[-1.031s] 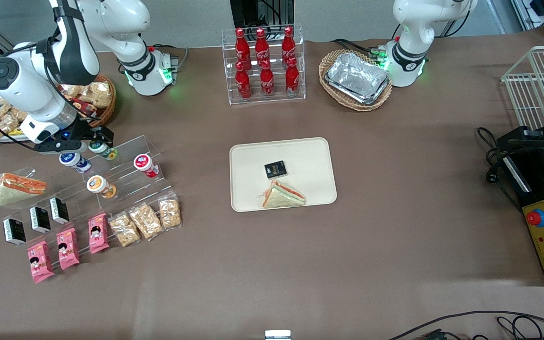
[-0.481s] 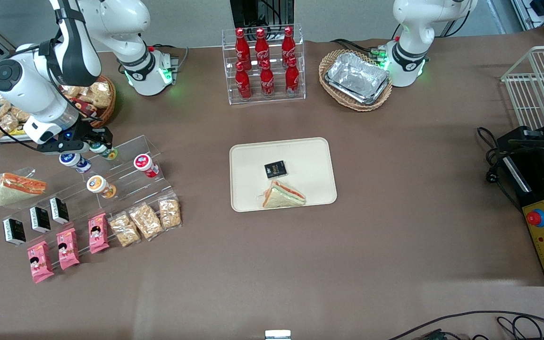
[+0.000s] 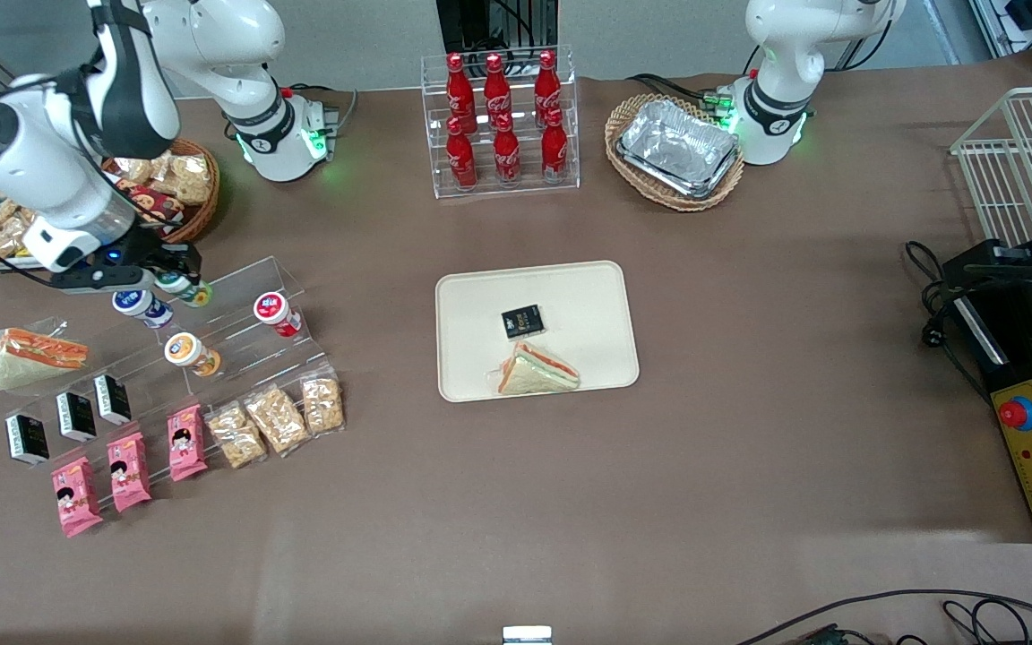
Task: Place green gum on tray
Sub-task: 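Lift the green gum bottle and carry it over the white tray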
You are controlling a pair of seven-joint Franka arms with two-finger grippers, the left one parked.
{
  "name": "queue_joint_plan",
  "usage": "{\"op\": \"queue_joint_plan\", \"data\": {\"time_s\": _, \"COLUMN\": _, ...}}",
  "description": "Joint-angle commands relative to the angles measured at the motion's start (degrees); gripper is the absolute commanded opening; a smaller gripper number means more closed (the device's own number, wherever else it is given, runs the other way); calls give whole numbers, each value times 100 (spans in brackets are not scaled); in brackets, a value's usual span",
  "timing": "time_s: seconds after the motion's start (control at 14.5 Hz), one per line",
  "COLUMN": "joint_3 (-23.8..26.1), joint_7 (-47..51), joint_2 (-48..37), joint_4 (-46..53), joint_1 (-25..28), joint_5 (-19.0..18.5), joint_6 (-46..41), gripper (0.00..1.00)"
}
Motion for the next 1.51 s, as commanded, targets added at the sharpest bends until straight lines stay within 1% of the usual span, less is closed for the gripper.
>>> {"op": "queue_joint_plan", "data": {"time_s": 0.0, "joint_3": 66, "joint_7": -33, "joint_2": 107, "joint_4": 1287, "joint_1": 28, "joint_5": -102, "joint_6": -1313, "gripper": 38}}
{"op": "queue_joint_plan", "data": {"time_s": 0.21, "joint_3": 215, "joint_7": 2, "joint_2": 467, "joint_4": 2535, "joint_1": 45, "joint_5": -85, "joint_6": -2447, "gripper": 38}}
{"op": "queue_joint_plan", "data": {"time_s": 0.34, "joint_3": 320, "joint_7": 37, "joint_2": 635, "joint_4": 3134, "joint_1": 115, "joint_5": -50, "joint_6": -2967, "gripper": 38}}
{"op": "queue_joint_plan", "data": {"time_s": 0.48, "joint_3": 575, "joint_7": 352, "joint_2": 819, "joint_4": 3627, "joint_1": 133, "joint_5": -23, "joint_6": -3240, "gripper": 38}}
{"op": "queue_joint_plan", "data": {"time_s": 0.69, "joint_3": 1207, "joint_7": 1238, "joint_2": 1231, "joint_4": 4313, "joint_1": 133, "joint_5": 21, "joint_6": -3602, "gripper": 38}}
{"op": "queue_joint_plan", "data": {"time_s": 0.76, "joint_3": 1470, "joint_7": 1616, "joint_2": 1320, "joint_4": 4437, "joint_1": 133, "joint_5": 30, "joint_6": -3620, "gripper": 38}}
{"op": "queue_joint_plan", "data": {"time_s": 0.96, "joint_3": 2208, "joint_7": 2898, "joint_2": 1723, "joint_4": 4858, "joint_1": 133, "joint_5": 275, "joint_6": -3594, "gripper": 38}}
{"op": "queue_joint_plan", "data": {"time_s": 1.17, "joint_3": 2885, "joint_7": 4138, "joint_2": 2303, "joint_4": 5166, "joint_1": 168, "joint_5": 258, "joint_6": -3471, "gripper": 38}}
{"op": "queue_joint_plan", "data": {"time_s": 1.24, "joint_3": 3061, "joint_7": 4473, "joint_2": 2470, "joint_4": 5193, "joint_1": 177, "joint_5": 258, "joint_6": -3357, "gripper": 39}}
{"op": "queue_joint_plan", "data": {"time_s": 1.38, "joint_3": 3326, "joint_7": 5036, "joint_2": 2673, "joint_4": 5133, "joint_1": 273, "joint_5": 258, "joint_6": -2823, "gripper": 39}}
{"op": "queue_joint_plan", "data": {"time_s": 1.44, "joint_3": 3344, "joint_7": 5291, "joint_2": 2787, "joint_4": 5080, "joint_1": 517, "joint_5": 206, "joint_6": -2629, "gripper": 39}}
